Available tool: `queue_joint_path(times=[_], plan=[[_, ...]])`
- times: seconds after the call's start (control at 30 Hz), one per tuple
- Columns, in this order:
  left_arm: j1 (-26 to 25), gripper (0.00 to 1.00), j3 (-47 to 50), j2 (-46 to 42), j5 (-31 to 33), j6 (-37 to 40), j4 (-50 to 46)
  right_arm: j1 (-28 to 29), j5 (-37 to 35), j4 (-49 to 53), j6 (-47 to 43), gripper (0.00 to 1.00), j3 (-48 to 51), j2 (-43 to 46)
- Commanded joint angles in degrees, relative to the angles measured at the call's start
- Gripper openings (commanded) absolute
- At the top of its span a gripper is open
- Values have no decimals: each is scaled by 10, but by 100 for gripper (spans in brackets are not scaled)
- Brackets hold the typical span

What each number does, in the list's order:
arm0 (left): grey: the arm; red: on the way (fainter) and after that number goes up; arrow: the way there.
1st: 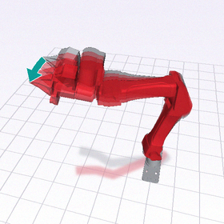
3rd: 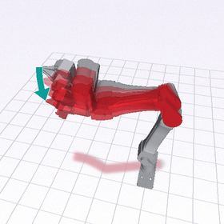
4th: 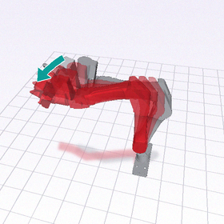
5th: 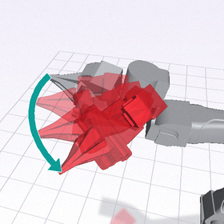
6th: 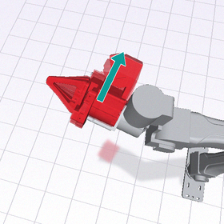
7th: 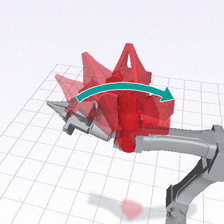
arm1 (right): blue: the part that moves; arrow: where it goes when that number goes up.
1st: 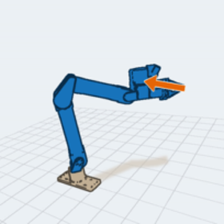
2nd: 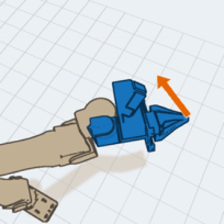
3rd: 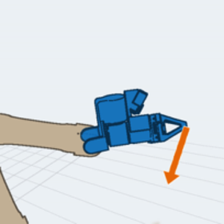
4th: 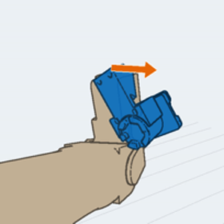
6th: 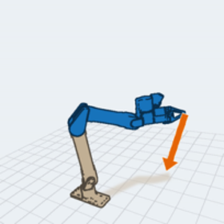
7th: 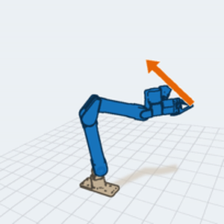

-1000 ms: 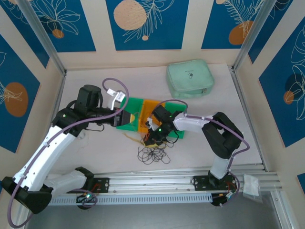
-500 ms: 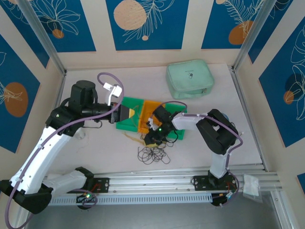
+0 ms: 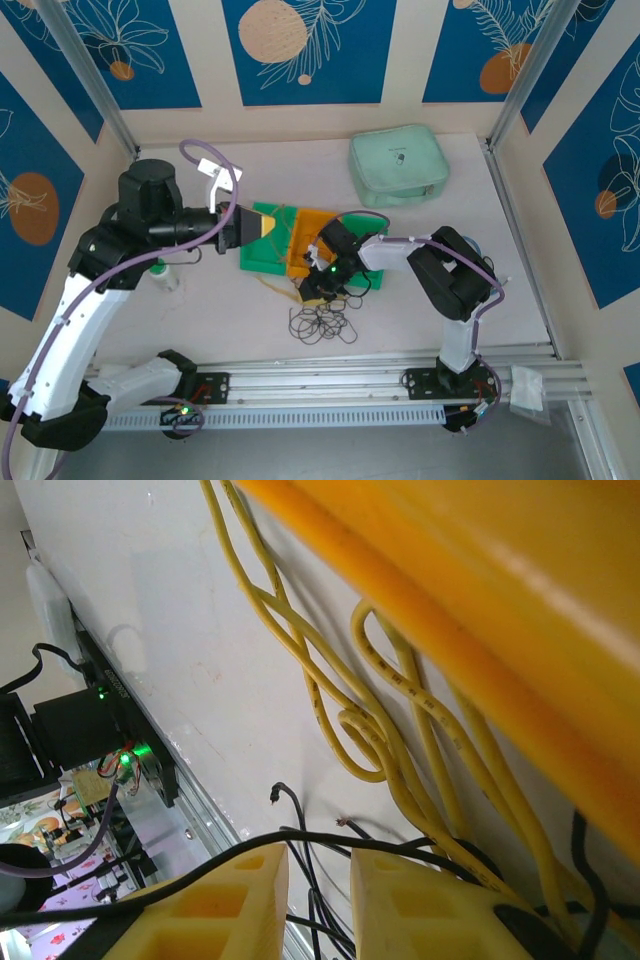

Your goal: Untangle the cables

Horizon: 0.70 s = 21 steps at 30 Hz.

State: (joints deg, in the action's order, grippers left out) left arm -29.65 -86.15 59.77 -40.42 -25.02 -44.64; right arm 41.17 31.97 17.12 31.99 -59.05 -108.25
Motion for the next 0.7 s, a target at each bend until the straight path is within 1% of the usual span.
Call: queue_joint_path(times=[0.0, 0.33, 0.67], plan=[[-2, 0, -31, -4, 7, 19, -32, 1, -7, 27, 3, 24, 15, -38], [-1, 0, -96, -13, 44, 51, -77, 0, -6, 27, 0, 24, 11, -46], [0, 0, -116, -22, 81, 63, -90, 1, -6, 31, -3, 24, 5, -51]])
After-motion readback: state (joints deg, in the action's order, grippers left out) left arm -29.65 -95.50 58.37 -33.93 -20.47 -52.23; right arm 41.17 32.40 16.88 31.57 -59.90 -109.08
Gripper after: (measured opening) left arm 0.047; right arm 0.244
